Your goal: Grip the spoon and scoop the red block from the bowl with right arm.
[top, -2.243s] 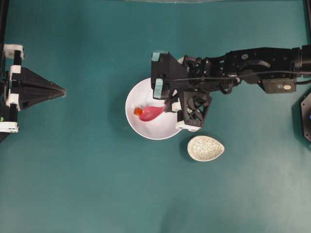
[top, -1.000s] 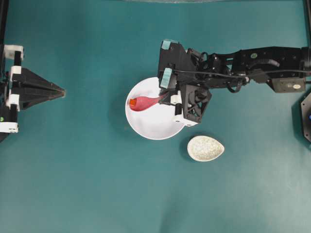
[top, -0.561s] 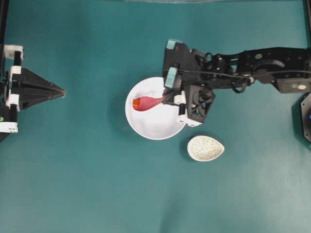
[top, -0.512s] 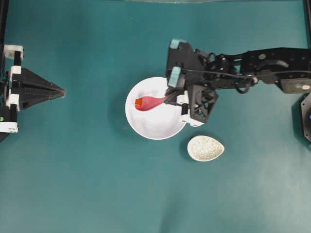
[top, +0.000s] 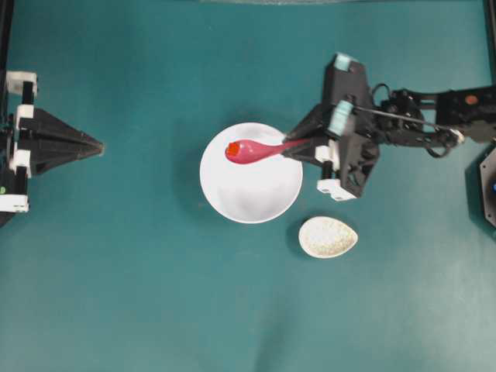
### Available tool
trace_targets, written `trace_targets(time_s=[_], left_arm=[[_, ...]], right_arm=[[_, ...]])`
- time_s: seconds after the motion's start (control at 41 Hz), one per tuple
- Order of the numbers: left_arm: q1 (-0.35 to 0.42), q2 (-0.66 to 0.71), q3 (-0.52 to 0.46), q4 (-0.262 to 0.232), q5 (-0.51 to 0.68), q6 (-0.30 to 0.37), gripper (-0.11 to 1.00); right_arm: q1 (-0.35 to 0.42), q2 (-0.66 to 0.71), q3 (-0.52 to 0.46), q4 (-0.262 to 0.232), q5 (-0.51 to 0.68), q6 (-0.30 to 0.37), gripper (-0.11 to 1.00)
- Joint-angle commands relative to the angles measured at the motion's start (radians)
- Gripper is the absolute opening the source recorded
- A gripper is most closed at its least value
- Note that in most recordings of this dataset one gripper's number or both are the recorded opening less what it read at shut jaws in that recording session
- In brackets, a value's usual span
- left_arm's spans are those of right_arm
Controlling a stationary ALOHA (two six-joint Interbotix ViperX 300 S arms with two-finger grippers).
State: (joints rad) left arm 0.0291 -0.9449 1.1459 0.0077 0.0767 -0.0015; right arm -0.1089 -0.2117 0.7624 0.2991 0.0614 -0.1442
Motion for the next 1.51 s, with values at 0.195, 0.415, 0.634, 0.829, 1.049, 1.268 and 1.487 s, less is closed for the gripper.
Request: trace_targets(time_s=[0.195, 0.415, 0.634, 0.829, 1.049, 1.268, 1.487], left_arm=[[0.005, 0.002, -0.018, 0.002, -0.008, -0.006, 0.0], [0.003, -0.006, -0.02, 0.002, -0.008, -0.006, 0.0], [0.003, -0.008, -0.02, 0.003, -0.009, -0.009, 0.0], [0.003, -0.008, -0.02, 0.002, -0.009, -0.02, 0.0], [0.003, -0.008, -0.018, 0.002, -0.008, -0.02, 0.0], [0.003, -0.002, -0.017, 0.002, -0.003, -0.02, 0.0], [0.003, 0.002, -0.017, 0.002, 0.006, -0.02, 0.0]], right_arm=[[0.054, -0.077, 0.081, 0.003, -0.152, -0.002, 0.24], [0.1, -0.08, 0.153, 0.023, -0.293, 0.005, 0.24], [0.106, -0.08, 0.193, 0.032, -0.374, 0.023, 0.24], [0.106, -0.081, 0.187, 0.032, -0.377, 0.025, 0.24], [0.106, -0.112, 0.173, 0.031, -0.371, 0.026, 0.24], [0.106, -0.161, 0.158, 0.032, -0.314, 0.028, 0.24], [0.106, -0.195, 0.129, 0.031, -0.232, 0.028, 0.24]])
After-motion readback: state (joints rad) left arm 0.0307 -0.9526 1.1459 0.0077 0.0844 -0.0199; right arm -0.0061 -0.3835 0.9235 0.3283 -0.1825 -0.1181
